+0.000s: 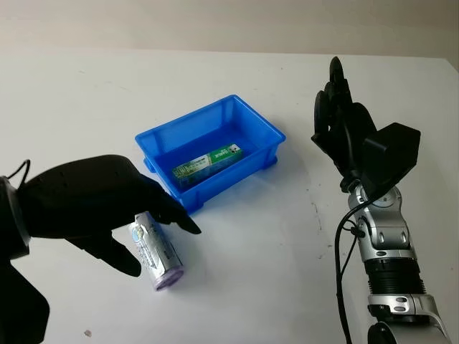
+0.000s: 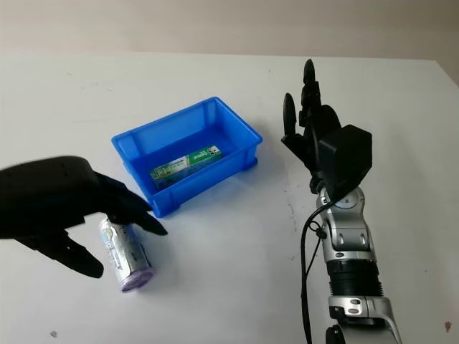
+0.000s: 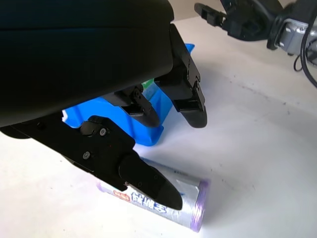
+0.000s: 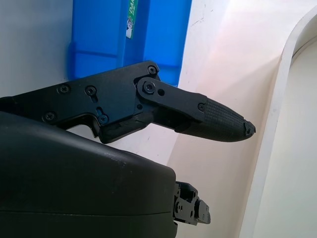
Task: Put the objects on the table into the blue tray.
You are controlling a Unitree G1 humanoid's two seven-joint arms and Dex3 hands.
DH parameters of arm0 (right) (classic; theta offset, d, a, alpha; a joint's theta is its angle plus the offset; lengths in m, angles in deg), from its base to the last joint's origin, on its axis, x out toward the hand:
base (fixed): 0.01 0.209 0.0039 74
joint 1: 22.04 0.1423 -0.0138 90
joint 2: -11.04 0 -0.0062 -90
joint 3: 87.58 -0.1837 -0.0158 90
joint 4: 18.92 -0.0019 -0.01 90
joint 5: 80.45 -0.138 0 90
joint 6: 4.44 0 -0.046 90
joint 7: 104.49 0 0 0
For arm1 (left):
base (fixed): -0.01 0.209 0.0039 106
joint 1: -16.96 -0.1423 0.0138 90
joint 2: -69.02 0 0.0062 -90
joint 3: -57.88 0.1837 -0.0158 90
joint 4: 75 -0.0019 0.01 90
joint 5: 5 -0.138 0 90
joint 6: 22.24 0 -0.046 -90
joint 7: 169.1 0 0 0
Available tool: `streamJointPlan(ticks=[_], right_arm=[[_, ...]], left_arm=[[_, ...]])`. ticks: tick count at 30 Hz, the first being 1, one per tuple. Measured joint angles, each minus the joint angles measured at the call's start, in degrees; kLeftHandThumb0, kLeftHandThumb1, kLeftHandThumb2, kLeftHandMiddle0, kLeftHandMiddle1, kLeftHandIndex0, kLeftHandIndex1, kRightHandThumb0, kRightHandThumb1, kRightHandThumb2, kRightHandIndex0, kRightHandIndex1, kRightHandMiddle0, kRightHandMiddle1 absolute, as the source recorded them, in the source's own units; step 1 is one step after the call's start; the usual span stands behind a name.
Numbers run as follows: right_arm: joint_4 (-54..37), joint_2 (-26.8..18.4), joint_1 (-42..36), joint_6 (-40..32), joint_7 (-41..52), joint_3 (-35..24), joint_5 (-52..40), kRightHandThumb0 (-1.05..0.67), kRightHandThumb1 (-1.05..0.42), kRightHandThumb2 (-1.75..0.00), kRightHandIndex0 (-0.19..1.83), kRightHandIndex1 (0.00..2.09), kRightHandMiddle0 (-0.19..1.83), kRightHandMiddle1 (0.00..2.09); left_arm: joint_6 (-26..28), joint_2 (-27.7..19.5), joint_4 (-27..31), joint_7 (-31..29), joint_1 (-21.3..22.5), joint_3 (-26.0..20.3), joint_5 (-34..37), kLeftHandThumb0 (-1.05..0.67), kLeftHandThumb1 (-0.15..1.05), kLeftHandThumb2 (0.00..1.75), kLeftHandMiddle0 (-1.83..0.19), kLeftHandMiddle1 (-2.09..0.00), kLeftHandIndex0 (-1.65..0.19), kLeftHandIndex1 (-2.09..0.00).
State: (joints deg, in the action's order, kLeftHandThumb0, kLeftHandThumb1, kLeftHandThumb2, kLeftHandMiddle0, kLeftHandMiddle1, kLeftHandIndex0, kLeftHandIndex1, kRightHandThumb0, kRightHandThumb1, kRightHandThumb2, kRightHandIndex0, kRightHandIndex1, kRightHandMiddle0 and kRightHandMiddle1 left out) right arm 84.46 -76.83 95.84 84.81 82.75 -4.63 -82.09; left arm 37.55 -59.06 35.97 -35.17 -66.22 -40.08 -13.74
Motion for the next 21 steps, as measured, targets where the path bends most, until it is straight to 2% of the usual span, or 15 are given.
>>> streamJointPlan(ticks=[4,8,13,17,21], right_arm=[[-0.1,0.0,-0.3,0.0,0.0,0.0,-0.2,-0.74,-1.05,-0.74,-0.19,0.00,-0.19,0.00],[-1.3,0.1,-0.3,0.0,0.0,0.0,-0.6,-0.74,-1.05,-0.74,-0.19,0.00,-0.19,0.00],[-1.4,0.3,-0.4,0.0,0.0,0.0,-1.1,-0.73,-1.05,-0.74,-0.19,0.00,-0.19,0.00],[-1.4,0.5,-0.5,-0.1,0.3,-0.1,-1.7,-0.74,-1.05,-0.73,-0.19,0.00,-0.19,0.00],[-1.4,0.5,-0.5,-0.1,0.5,-0.2,-2.3,-0.75,-1.05,-0.72,-0.19,0.00,-0.19,0.00]], left_arm=[[-1.2,0.0,-0.5,0.7,-0.2,1.0,-1.6,-0.39,0.70,0.05,-0.77,-0.12,-0.64,-0.29],[-4.7,0.3,-2.2,2.7,-0.4,1.7,-4.3,-0.41,0.69,0.05,-0.80,-0.11,-0.66,-0.28],[-9.6,0.4,-4.1,6.7,-0.7,2.2,-10.4,-0.31,0.78,0.08,-0.84,-0.10,-0.71,-0.26],[-14.4,1.0,-5.1,11.7,-0.7,2.4,-18.4,-0.17,0.85,0.08,-0.90,-0.12,-0.77,-0.28],[-18.1,1.0,-6.1,15.8,-0.6,2.7,-24.8,-0.15,0.86,0.07,-0.93,-0.12,-0.81,-0.29]])
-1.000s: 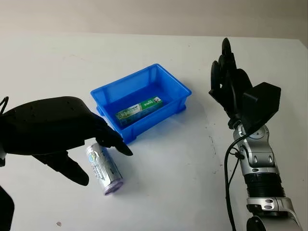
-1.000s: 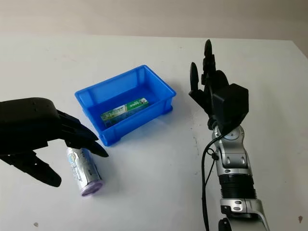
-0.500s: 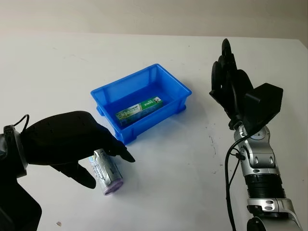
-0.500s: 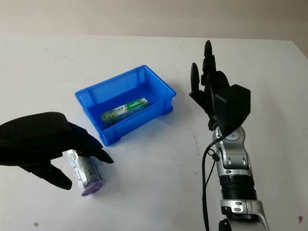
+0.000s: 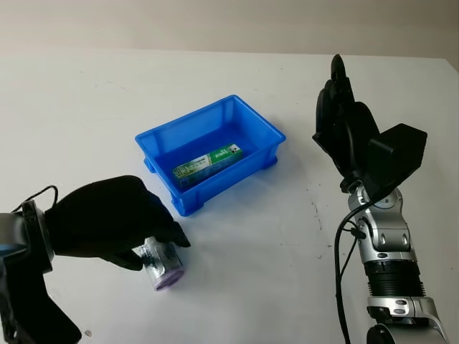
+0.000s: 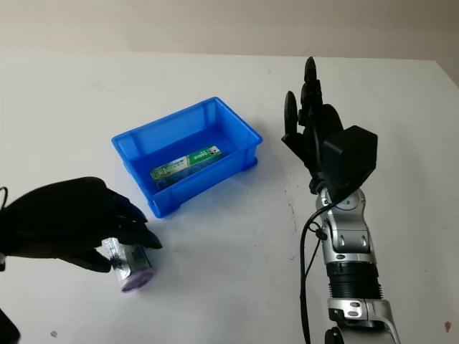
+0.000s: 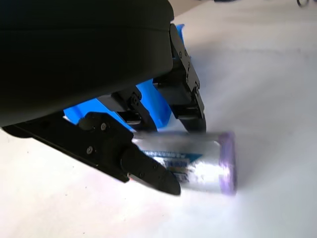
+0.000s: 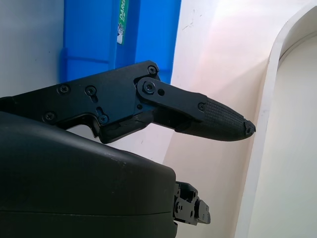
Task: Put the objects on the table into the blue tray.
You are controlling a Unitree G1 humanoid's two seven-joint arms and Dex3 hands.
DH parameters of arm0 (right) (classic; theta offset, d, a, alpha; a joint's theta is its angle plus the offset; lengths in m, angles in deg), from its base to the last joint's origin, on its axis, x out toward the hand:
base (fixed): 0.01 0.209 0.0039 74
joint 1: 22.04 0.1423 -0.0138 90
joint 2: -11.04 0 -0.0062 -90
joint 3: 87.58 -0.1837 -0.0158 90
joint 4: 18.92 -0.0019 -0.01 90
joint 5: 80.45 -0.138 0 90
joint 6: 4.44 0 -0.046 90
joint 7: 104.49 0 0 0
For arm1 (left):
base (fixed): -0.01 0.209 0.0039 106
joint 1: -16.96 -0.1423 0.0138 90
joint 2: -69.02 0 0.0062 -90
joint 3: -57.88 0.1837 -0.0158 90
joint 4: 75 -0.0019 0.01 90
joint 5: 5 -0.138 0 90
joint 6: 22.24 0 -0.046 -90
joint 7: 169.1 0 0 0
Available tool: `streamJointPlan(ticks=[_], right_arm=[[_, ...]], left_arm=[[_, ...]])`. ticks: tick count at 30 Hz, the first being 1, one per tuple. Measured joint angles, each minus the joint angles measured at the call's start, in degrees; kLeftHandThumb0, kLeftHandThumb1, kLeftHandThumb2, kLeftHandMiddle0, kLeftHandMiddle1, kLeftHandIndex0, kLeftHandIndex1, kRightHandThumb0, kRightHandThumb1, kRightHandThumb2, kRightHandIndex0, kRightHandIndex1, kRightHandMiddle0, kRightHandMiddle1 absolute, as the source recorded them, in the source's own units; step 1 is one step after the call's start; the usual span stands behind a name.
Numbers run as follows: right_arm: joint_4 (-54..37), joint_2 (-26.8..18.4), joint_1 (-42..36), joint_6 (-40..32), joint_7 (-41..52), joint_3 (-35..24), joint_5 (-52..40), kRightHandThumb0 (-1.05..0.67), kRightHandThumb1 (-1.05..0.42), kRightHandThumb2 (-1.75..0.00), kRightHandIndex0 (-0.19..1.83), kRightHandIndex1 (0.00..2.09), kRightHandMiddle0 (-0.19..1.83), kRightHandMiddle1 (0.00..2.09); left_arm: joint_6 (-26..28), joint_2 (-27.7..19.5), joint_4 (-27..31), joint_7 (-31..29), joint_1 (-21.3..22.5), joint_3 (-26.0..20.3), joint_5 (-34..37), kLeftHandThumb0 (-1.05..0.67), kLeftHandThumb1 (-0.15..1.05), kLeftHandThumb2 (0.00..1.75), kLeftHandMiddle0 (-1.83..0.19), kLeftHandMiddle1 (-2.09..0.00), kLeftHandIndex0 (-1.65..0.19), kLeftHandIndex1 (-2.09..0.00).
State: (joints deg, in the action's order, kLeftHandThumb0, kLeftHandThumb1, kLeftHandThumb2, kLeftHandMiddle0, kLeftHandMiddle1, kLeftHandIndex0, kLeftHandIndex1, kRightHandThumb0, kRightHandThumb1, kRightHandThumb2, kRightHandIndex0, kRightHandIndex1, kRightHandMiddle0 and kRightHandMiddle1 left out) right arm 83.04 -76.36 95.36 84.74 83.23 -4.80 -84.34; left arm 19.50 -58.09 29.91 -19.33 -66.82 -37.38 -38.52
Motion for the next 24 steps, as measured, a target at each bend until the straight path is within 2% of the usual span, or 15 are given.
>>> streamJointPlan(ticks=[2,3,5,6,7,8,9,10,11,13,16,17,19,22,24], right_arm=[[0.0,0.0,0.0,0.0,0.0,0.0,-0.1,-0.75,-1.05,-0.72,-0.19,0.00,-0.19,0.00],[0.0,0.0,0.0,0.0,0.0,0.0,-0.1,-0.75,-1.05,-0.72,-0.19,0.00,-0.19,0.00],[0.0,0.0,0.0,0.0,0.1,-0.1,-0.4,-0.75,-1.05,-0.71,-0.19,0.00,-0.19,0.00],[-0.1,0.0,0.0,0.0,0.2,-0.2,-0.7,-0.75,-1.05,-0.71,-0.19,0.00,-0.19,0.00],[-0.1,0.0,0.0,0.0,0.2,-0.2,-0.8,-0.75,-1.05,-0.71,-0.19,0.00,-0.19,0.00],[-0.2,0.0,0.0,0.0,0.2,-0.2,-0.9,-0.74,-1.05,-0.71,-0.19,0.00,-0.19,0.00],[-0.2,0.0,0.0,0.0,0.2,-0.2,-1.0,-0.74,-1.05,-0.71,-0.19,0.00,-0.19,0.00],[-0.3,0.0,0.0,0.0,0.2,-0.2,-1.0,-0.75,-1.05,-0.71,-0.19,0.00,-0.19,0.00],[-0.4,0.0,0.0,0.0,0.1,-0.2,-1.0,-0.75,-1.05,-0.71,-0.19,0.00,-0.19,0.00],[-0.6,0.0,0.0,0.0,0.1,-0.2,-1.0,-0.75,-1.05,-0.71,-0.19,0.00,-0.19,0.00],[-0.7,0.0,0.0,-0.2,0.1,-0.2,-0.9,-0.74,-1.05,-0.72,-0.19,0.00,-0.19,0.00],[-0.8,0.0,0.0,-0.3,0.0,-0.2,-0.9,-0.73,-1.05,-0.72,-0.19,0.00,-0.19,0.00],[-0.8,0.0,0.0,-0.4,-0.1,-0.3,-0.9,-0.73,-1.05,-0.71,-0.19,0.00,-0.19,0.00],[-0.8,0.0,0.0,-0.6,-0.1,-0.3,-0.8,-0.74,-1.05,-0.71,-0.19,0.00,-0.19,0.00],[-0.8,0.0,0.0,-0.6,-0.1,-0.2,-0.6,-0.74,-1.05,-0.71,-0.19,0.00,-0.19,0.00]], left_arm=[[-1.2,0.0,-0.6,2.0,0.3,0.2,-2.1,-0.19,0.86,0.06,-0.96,-0.16,-0.85,-0.37],[-1.6,0.0,-0.8,2.9,0.4,0.4,-2.9,-0.20,0.86,0.06,-0.93,-0.30,-0.79,-0.56],[-2.5,0.1,-1.4,4.8,0.5,1.0,-4.3,-0.23,0.86,0.05,-0.76,-0.80,-0.70,-0.80],[-2.8,0.1,-1.7,5.7,0.5,1.4,-4.9,-0.24,0.86,0.05,-0.73,-0.91,-0.69,-0.81],[-3.0,0.1,-2.1,6.4,0.6,1.7,-5.4,-0.26,0.86,0.05,-0.68,-1.15,-0.69,-0.84],[-3.2,0.2,-2.4,7.2,0.6,1.9,-5.9,-0.28,0.87,0.06,-0.64,-1.48,-0.68,-0.95],[-3.3,0.3,-2.8,8.0,0.6,2.2,-6.3,-0.32,0.90,0.06,-0.61,-1.84,-0.60,-1.23],[-3.4,0.4,-3.2,8.5,0.5,2.6,-6.5,-0.39,0.95,0.07,-0.62,-1.95,-0.55,-1.48],[-3.4,0.4,-3.4,8.7,0.5,3.1,-6.4,-0.45,1.01,0.10,-0.63,-1.99,-0.48,-1.73],[-3.0,0.4,-3.3,8.1,0.4,4.3,-5.4,-0.50,1.04,0.14,-0.65,-1.98,-0.46,-1.88],[-1.1,0.3,-3.4,6.4,0.1,5.2,-2.1,-0.55,1.05,0.19,-0.84,-2.03,-0.53,-1.95],[-0.4,0.2,-3.3,5.6,-0.3,5.4,-0.2,-0.57,1.05,0.20,-0.98,-2.07,-0.57,-2.02],[2.9,-0.1,-2.2,2.4,-1.7,6.1,5.0,-0.55,1.05,0.19,-1.07,-2.09,-0.60,-2.07],[8.2,-0.8,1.4,-3.0,-4.0,7.0,12.5,-0.52,1.05,0.19,-1.07,-2.09,-0.63,-2.09],[11.6,-1.3,4.0,-5.5,-4.1,6.6,16.3,-0.50,1.05,0.22,-0.97,-2.09,-0.60,-2.09]])
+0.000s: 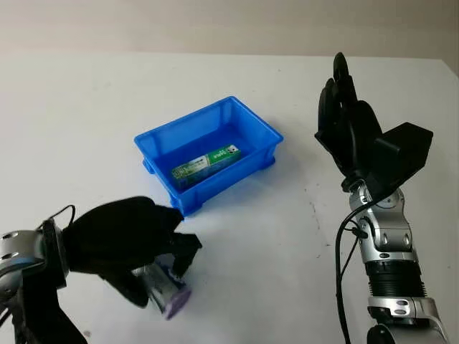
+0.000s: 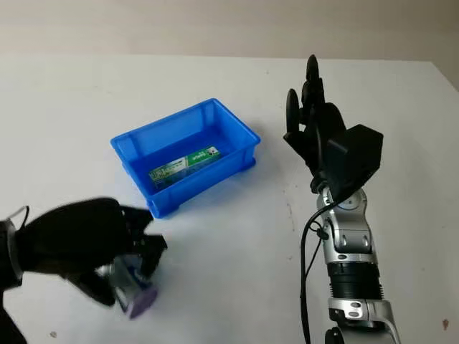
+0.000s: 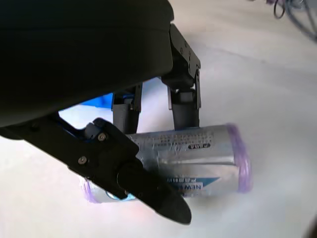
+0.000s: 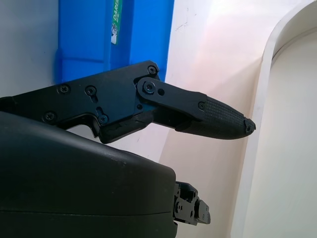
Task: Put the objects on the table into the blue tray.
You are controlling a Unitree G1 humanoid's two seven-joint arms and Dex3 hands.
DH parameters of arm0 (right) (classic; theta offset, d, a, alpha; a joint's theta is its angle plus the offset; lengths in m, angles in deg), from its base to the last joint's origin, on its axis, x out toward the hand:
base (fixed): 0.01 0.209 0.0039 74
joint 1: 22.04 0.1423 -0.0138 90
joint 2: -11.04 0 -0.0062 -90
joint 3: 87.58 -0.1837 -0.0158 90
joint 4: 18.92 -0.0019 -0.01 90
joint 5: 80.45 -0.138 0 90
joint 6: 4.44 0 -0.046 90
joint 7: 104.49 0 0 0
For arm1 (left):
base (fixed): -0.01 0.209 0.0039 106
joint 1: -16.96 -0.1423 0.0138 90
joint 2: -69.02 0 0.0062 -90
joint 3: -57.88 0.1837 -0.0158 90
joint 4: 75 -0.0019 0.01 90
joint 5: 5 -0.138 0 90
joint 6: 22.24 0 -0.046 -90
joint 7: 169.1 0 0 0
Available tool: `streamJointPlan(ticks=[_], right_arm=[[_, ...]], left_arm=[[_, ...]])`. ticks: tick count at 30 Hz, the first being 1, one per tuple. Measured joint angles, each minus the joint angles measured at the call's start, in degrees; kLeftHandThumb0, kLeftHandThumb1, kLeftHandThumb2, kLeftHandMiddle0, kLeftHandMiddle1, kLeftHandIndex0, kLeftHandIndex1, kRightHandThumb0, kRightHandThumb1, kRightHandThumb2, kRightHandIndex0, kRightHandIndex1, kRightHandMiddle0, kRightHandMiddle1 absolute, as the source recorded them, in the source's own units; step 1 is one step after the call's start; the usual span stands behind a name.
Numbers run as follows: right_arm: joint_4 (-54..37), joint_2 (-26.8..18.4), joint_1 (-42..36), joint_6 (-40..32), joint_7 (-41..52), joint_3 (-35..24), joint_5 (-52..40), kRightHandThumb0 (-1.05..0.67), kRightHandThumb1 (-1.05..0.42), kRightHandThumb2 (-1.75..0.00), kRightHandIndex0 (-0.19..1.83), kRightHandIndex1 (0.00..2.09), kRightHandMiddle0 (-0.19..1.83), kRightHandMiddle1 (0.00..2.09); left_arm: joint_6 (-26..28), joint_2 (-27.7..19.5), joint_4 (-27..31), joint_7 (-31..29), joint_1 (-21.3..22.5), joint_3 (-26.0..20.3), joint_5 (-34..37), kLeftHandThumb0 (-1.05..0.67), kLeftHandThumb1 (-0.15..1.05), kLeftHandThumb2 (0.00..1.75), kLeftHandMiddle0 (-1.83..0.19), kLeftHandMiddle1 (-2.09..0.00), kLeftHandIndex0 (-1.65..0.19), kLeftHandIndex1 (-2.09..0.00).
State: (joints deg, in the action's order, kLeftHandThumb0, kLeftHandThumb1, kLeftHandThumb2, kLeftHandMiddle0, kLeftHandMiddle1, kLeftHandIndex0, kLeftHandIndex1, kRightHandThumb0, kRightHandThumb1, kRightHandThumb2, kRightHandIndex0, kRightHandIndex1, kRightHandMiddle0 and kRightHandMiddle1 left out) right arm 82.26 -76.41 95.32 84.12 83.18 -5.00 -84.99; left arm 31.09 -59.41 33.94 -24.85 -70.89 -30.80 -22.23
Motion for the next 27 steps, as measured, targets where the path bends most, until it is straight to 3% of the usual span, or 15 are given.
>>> streamJointPlan(ticks=[4,12,18,22,24,27], right_arm=[[0.0,0.0,0.0,0.0,0.0,0.1,0.4,-0.75,-1.05,-0.71,-0.19,0.00,-0.19,0.00],[0.0,0.0,0.0,0.0,0.2,0.1,0.0,-0.74,-1.05,-0.70,-0.19,0.00,-0.19,0.00],[0.6,0.0,0.0,0.4,0.3,0.2,0.0,-0.73,-1.05,-0.71,-0.19,0.00,-0.19,0.00],[1.3,0.1,0.0,0.5,0.7,0.2,0.0,-0.73,-1.05,-0.72,-0.19,0.00,-0.19,0.00],[1.4,0.1,0.0,0.5,0.7,0.2,0.0,-0.72,-1.05,-0.72,-0.19,0.00,-0.19,0.00],[1.6,0.2,0.1,0.5,0.7,0.4,0.0,-0.72,-1.05,-0.73,-0.19,0.00,-0.19,0.00]], left_arm=[[6.0,-0.8,2.8,-2.2,0.7,-3.1,7.3,-0.49,1.05,0.18,-0.89,-2.09,-0.59,-2.09],[16.2,-0.8,6.8,-3.9,7.0,-10.2,21.3,-0.47,1.05,0.17,-0.79,-2.09,-0.51,-2.09],[20.3,1.5,7.7,-1.7,12.4,-13.9,24.7,-0.48,1.05,0.25,-0.77,-2.09,-0.42,-2.09],[19.6,2.8,3.8,0.4,18.3,-14.0,22.9,-0.43,1.05,0.28,-0.65,-2.09,-0.23,-1.94],[19.8,2.9,0.5,0.5,22.1,-13.2,21.5,-0.40,1.05,0.28,-0.67,-2.09,-0.19,-2.04],[19.2,4.6,-9.1,2.3,30.8,-9.6,16.9,-0.40,1.05,0.29,-0.76,-2.09,-0.22,-2.09]])
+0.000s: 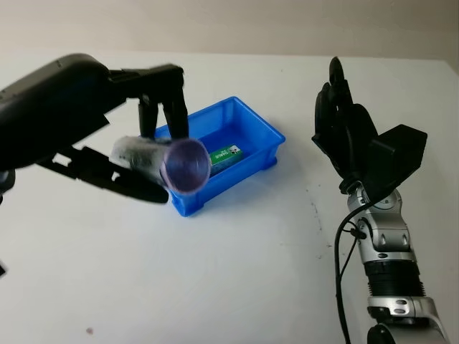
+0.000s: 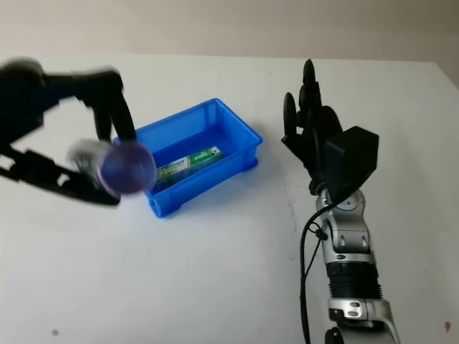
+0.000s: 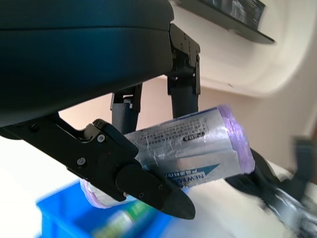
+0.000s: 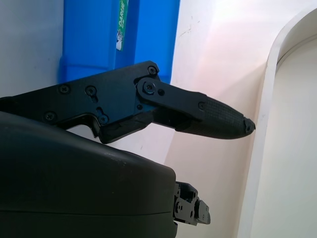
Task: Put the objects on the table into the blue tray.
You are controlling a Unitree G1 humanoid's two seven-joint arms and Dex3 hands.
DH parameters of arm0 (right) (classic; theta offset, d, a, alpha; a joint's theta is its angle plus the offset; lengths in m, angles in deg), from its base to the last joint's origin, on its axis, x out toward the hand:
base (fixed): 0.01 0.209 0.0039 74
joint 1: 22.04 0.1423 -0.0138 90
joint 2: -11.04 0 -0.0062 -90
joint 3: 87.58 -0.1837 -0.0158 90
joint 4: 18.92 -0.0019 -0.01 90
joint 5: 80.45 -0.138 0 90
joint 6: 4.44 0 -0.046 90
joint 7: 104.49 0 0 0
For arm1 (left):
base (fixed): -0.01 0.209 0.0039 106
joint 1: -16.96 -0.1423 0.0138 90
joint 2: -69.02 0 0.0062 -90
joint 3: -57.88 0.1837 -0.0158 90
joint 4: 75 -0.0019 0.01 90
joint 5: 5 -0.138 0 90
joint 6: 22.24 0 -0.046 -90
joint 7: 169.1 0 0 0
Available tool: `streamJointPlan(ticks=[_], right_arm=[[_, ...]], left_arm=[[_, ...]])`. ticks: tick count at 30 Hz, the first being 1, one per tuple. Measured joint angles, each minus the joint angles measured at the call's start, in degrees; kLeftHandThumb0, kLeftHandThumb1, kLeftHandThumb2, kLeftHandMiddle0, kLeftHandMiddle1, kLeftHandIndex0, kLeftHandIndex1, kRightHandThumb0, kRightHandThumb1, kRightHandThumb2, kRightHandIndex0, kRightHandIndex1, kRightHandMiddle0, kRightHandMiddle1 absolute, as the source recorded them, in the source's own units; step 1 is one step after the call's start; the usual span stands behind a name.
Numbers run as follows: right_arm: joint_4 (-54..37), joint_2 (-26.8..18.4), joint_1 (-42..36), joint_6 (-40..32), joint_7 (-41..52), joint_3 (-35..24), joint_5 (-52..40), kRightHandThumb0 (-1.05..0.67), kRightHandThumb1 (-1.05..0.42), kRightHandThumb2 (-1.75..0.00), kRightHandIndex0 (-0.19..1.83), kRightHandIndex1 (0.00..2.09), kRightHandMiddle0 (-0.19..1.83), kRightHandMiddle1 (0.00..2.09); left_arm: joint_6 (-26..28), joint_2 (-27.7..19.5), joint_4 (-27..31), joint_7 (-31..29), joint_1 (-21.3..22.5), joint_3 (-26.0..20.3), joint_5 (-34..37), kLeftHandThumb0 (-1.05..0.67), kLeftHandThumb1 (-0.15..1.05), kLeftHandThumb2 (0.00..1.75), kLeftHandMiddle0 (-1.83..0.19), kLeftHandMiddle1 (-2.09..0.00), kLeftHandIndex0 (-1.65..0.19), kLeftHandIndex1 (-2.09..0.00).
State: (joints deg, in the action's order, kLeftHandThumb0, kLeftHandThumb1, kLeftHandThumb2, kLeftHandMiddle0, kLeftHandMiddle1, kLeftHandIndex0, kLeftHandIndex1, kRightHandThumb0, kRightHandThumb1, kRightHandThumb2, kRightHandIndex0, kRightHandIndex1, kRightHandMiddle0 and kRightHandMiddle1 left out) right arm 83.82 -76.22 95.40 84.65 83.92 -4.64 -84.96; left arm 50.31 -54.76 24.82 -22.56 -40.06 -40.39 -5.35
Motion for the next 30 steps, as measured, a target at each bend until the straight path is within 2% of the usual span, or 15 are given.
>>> streamJointPlan(ticks=[4,7,12,15,19,21,26,27,28,29,30], right_arm=[[0.0,0.0,0.0,0.0,0.0,0.0,0.1,-0.73,-1.05,-0.73,-0.19,0.00,-0.19,0.00],[0.0,0.0,0.0,0.0,0.1,0.0,0.1,-0.73,-1.05,-0.72,-0.19,0.00,-0.19,0.00],[-0.1,-0.1,-0.1,0.1,0.0,-0.1,0.2,-0.72,-1.05,-0.72,-0.19,0.00,-0.19,0.00],[0.0,-0.1,-0.1,0.1,0.1,-0.2,0.1,-0.73,-1.05,-0.72,-0.19,0.00,-0.19,0.00],[0.0,-0.1,-0.1,0.1,0.1,-0.2,0.1,-0.74,-1.05,-0.71,-0.19,0.00,-0.19,0.00],[0.0,-0.1,0.0,0.1,0.1,-0.2,0.1,-0.73,-1.05,-0.71,-0.19,0.00,-0.19,0.00],[-0.1,-0.1,0.0,0.1,0.0,-0.1,0.5,-0.73,-1.05,-0.73,-0.19,0.00,-0.19,0.00],[-0.1,-0.1,0.0,0.1,-0.1,-0.1,0.5,-0.72,-1.05,-0.73,-0.19,0.00,-0.19,0.00],[-0.2,-0.1,-0.1,0.1,-0.2,-0.1,0.6,-0.72,-1.05,-0.73,-0.19,0.00,-0.19,0.00],[-0.4,-0.1,-0.1,0.1,-0.2,-0.1,0.6,-0.72,-1.05,-0.73,-0.19,0.00,-0.19,0.00],[-0.6,-0.1,-0.1,0.1,-0.3,-0.1,0.6,-0.72,-1.05,-0.73,-0.19,0.00,-0.19,0.00]], left_arm=[[-2.6,3.6,-15.9,2.9,10.6,5.7,-8.0,-0.43,1.05,0.30,-0.68,-2.09,-0.27,-2.09],[-6.5,6.0,-28.2,5.3,18.2,9.8,-13.3,-0.43,1.05,0.30,-0.70,-2.09,-0.36,-2.09],[-11.5,10.0,-43.2,7.4,26.8,15.5,-19.5,-0.43,1.05,0.34,-0.71,-2.09,-0.42,-2.09],[-11.8,11.7,-47.6,9.5,28.5,18.9,-24.2,-0.43,1.05,0.37,-0.73,-2.09,-0.35,-2.09],[-12.6,14.4,-50.9,12.6,29.1,22.0,-28.5,-0.41,1.05,0.38,-0.81,-2.09,-0.40,-2.09],[-12.7,16.3,-52.6,13.0,29.7,23.0,-28.8,-0.38,1.05,0.38,-0.77,-2.09,-0.31,-2.09],[-10.9,20.1,-56.4,13.0,30.7,25.2,-29.8,-0.41,1.05,0.40,-0.73,-2.09,-0.35,-2.09],[-10.3,20.7,-57.1,13.1,30.7,25.8,-30.3,-0.43,1.05,0.41,-0.64,-2.09,-0.29,-2.09],[-10.0,21.1,-57.6,13.1,30.8,26.3,-30.9,-0.45,1.05,0.40,-0.45,-2.06,-0.13,-2.01],[-9.5,21.4,-58.2,13.1,30.8,27.1,-31.7,-0.49,1.05,0.41,-0.29,-1.67,-0.02,-1.68],[-8.9,21.6,-58.6,13.0,30.8,27.7,-32.5,-0.52,1.05,0.41,-0.24,-1.23,0.02,-1.35]])
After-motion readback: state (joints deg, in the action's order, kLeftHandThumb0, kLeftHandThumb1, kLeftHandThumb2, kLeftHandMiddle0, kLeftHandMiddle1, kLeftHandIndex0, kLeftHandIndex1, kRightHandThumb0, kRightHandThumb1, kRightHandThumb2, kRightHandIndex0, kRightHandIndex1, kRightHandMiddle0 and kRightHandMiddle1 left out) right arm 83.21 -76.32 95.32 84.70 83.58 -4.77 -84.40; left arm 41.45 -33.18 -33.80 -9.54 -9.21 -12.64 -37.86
